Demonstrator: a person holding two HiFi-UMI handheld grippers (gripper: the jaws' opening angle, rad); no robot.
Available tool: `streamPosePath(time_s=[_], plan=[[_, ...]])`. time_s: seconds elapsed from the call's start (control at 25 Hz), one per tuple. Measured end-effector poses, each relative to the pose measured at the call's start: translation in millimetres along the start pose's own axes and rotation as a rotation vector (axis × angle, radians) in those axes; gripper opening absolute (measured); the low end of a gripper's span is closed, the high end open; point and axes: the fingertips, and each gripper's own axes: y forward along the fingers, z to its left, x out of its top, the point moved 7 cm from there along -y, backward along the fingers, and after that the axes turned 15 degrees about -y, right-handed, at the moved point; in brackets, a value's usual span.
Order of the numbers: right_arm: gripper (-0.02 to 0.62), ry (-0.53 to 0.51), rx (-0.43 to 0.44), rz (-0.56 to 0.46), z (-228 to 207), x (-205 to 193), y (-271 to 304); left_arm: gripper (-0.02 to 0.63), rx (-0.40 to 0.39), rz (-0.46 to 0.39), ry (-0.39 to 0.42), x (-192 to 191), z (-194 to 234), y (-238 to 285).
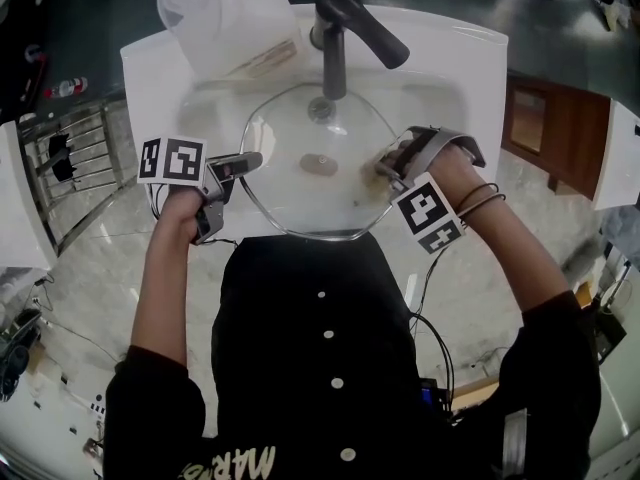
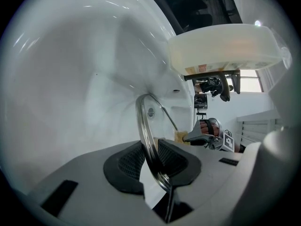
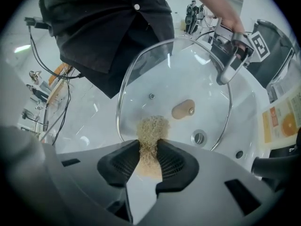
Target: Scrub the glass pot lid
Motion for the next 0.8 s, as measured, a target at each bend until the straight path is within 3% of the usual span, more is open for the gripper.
streamPosePath(time_s=[0.12, 0.28, 0.44, 0.52, 0.64, 0.8], plan=[[0.126, 0.054, -0.08, -0.026, -9, 1, -5, 0.106, 0.005, -0.003, 0.0, -1, 0, -1], [0.127, 0.202, -0.295, -0.136, -49, 21, -10, 0.106, 0.007, -0.008, 0.0, -1, -1, -1], [0.127, 0.262, -0.455, -0.225, -99, 58, -8, 0.106, 0.009, -0.01, -0.004, -1, 0, -1], [0.127, 0.267, -0.521, -0.223, -116, 71, -8, 0.104, 0.013, -0.013, -0.007, -1, 0, 0], [0.127, 0.278, -0.583, -0.215, -133, 77, -10, 0.104, 0.014, -0.016, -0.008, -1, -1, 0], [0.128, 0.241, -0.573, -0.193, -139, 83, -10, 0.103, 0.018, -0.018, -0.014, -1, 0, 0]])
